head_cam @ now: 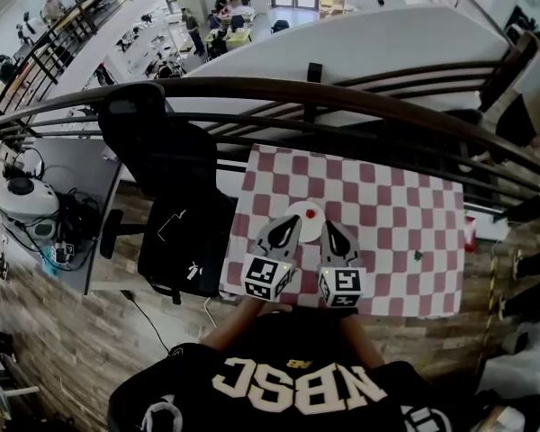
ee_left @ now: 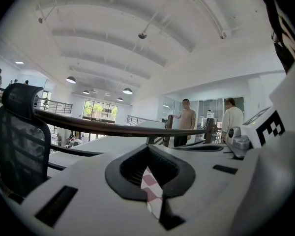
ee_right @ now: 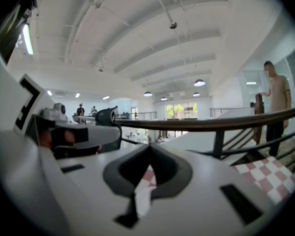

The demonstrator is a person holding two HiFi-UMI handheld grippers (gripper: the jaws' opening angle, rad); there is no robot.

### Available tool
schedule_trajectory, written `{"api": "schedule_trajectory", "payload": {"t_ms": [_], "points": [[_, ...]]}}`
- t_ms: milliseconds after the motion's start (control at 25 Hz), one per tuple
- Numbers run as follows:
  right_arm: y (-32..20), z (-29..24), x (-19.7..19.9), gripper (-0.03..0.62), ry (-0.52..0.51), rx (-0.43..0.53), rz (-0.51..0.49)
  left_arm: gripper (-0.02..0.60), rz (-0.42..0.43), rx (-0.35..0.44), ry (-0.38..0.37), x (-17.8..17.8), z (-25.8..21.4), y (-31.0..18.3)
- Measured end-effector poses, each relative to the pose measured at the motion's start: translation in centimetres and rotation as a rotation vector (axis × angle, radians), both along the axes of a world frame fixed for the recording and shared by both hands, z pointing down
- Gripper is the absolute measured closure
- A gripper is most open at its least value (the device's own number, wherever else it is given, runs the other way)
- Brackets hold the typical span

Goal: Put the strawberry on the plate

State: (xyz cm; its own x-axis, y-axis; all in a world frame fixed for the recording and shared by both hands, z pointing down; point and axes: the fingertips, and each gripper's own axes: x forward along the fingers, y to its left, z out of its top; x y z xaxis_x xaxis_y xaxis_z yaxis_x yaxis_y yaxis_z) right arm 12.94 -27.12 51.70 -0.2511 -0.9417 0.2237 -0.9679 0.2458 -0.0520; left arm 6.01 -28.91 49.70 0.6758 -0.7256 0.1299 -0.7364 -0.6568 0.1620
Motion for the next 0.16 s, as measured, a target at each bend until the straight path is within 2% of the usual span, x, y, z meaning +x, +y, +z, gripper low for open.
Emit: {"api": "schedule_trajectory", "payload": {"t_ms": [160], "points": [[-1.1,1.2,0.2,0.576,-0.008,-0.028,-0.007,0.568,-0.004,-0.021,-0.027,0.2,1.6,-1.3]]}}
